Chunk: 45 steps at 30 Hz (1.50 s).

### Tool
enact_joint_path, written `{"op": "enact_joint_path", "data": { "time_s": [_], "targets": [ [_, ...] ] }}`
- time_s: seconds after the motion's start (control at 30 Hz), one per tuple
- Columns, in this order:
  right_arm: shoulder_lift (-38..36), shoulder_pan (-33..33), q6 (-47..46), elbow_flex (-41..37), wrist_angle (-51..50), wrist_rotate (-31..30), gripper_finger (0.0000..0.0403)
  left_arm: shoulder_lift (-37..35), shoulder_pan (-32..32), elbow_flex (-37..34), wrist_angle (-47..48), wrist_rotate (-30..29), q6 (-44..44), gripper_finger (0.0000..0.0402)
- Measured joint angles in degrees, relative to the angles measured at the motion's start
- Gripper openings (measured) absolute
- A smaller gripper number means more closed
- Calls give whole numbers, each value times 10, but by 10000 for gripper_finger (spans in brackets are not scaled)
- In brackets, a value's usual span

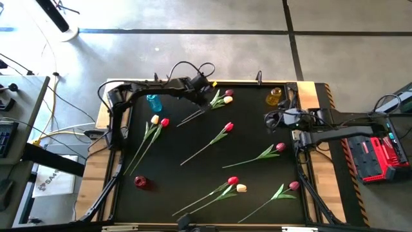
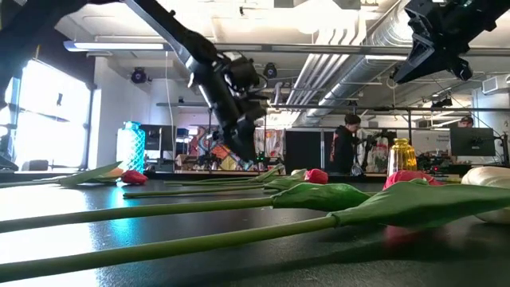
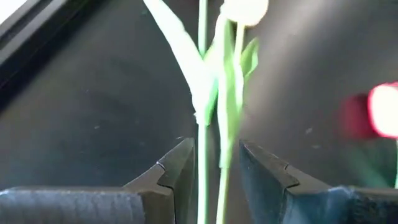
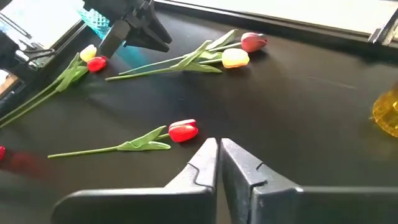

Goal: Sort flowers into vase by color
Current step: Put the top dark red flower into the yellow vase

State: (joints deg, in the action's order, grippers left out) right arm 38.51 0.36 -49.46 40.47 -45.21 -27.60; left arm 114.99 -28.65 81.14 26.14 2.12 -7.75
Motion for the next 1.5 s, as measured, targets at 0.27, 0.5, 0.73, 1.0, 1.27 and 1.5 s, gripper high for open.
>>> {"op": "enact_joint_path", "data": {
  "time_s": [0.27,0.5,0.73,1.0,1.27,1.5],
  "targets": [
    [43,0,-47,0,7,-12,126,6,-19,0,-9,-1,58,114],
    [83,0,-97,0,34,-9,169,27,-24,0,-42,44,72,114],
    [99,0,-111,0,69,-3,160,52,-24,0,-29,45,70,113],
    [102,0,-112,0,71,27,144,65,-23,1,-26,25,77,103],
    [102,0,-134,0,71,30,93,65,-24,1,-23,3,83,15],
    [102,0,-136,0,111,51,10,34,-24,-2,-11,25,8,4]
  ]
}}
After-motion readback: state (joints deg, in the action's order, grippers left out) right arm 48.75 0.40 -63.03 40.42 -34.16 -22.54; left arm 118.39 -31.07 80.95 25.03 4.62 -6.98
